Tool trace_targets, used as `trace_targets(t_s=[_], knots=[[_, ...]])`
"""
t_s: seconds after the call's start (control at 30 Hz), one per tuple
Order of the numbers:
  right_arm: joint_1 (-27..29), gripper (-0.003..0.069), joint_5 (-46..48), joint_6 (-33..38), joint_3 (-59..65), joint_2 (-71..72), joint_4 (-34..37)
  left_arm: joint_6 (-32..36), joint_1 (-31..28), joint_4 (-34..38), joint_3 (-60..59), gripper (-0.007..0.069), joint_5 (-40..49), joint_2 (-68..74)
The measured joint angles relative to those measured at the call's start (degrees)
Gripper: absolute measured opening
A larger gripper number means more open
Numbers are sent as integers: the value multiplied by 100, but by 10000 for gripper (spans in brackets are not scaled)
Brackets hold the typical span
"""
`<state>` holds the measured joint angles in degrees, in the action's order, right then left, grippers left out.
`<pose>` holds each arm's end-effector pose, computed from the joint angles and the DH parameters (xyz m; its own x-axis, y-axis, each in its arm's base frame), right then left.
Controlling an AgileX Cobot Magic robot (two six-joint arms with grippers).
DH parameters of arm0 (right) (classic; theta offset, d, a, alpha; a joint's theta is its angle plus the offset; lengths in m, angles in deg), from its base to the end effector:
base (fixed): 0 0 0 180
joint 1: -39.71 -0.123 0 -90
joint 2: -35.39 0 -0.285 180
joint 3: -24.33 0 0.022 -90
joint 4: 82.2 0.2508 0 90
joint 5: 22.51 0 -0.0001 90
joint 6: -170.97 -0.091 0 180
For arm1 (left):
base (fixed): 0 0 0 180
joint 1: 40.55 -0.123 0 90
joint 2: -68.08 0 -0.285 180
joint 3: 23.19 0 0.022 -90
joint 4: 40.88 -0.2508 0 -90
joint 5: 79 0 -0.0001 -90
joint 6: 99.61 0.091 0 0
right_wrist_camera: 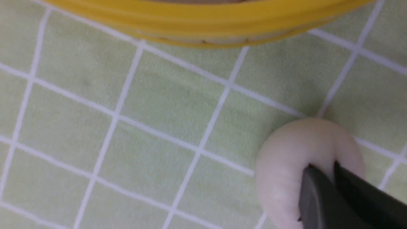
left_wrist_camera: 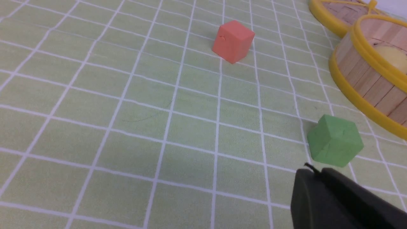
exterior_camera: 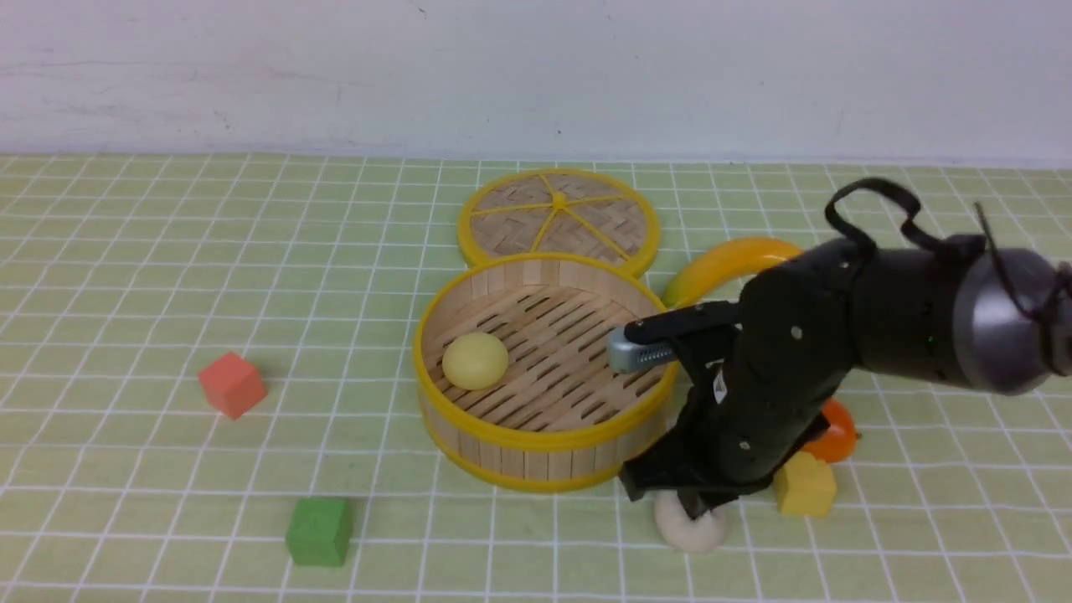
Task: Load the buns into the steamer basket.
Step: Use the right arm to put the steamed stuffed bun into the steamer
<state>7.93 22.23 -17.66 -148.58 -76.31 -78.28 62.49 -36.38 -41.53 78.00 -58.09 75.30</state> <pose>0.3050 0.1941 0.1991 -0.9052 -0.3282 -0.2699 -0.3657 0.9252 0.1016 0.0528 -0.0035 0.1715 -0.2979 -0.2763 -0.9137 -0.0206 0.9588 -0.2832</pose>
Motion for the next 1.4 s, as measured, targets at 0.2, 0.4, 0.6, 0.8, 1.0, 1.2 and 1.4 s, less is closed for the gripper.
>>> trace_targets(t_s=[0.2,0.4,0.6,0.8,1.0,1.2,1.4], knots=[[-18,6,579,0,-861,243,-16,0,0,-4,0,29,-26,0],[-18,6,74,0,-1560,161,-22,0,0,19,0,36,-26,0],[-18,6,-870,0,-1580,-418,-38,0,0,24,0,39,-26,0],[-18,43,-932,-16,-1580,-988,-38,0,0,24,0,49,-26,0],[-18,182,-967,-145,-1581,-1015,-104,0,0,24,0,56,-28,0],[-18,400,-632,-350,-1617,-889,-201,0,0,24,0,61,-28,0],[50,496,-558,-384,-1617,-417,-453,0,0,29,0,69,-28,0]])
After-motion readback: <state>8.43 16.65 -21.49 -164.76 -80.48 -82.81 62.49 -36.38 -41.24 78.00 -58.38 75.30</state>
